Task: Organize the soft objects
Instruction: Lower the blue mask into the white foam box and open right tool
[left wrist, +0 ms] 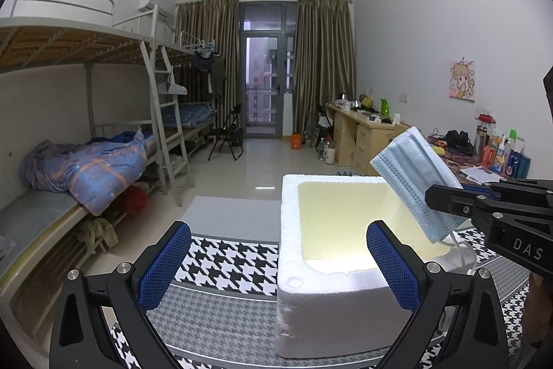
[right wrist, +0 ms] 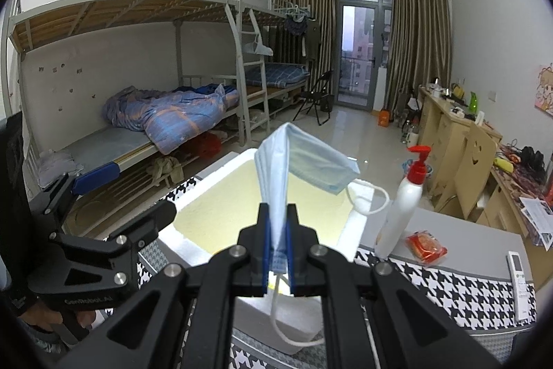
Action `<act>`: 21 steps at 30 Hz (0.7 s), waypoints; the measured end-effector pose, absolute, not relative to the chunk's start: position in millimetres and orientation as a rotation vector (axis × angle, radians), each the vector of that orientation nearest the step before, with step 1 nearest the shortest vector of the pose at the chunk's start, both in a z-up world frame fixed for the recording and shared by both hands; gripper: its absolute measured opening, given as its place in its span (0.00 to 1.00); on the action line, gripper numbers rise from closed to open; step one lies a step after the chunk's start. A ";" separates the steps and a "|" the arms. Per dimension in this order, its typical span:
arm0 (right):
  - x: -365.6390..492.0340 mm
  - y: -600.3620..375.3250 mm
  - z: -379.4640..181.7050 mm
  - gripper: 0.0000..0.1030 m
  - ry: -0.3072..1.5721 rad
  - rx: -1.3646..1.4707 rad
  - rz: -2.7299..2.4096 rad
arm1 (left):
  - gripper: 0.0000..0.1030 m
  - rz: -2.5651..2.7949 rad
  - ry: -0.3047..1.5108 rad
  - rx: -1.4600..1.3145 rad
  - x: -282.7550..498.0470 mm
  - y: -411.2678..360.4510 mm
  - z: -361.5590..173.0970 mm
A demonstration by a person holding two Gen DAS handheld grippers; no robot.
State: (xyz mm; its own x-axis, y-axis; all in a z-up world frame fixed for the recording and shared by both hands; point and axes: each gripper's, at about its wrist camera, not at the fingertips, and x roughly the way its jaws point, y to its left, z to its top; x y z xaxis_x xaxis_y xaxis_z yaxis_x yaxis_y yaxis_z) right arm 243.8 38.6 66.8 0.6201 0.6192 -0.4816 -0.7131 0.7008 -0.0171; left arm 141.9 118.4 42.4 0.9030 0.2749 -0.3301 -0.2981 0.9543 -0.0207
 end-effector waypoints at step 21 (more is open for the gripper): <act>250.6 45.7 55.3 0.64 0.525 -0.247 0.776 | 0.99 0.304 0.335 -0.079 134.4 122.8 38.5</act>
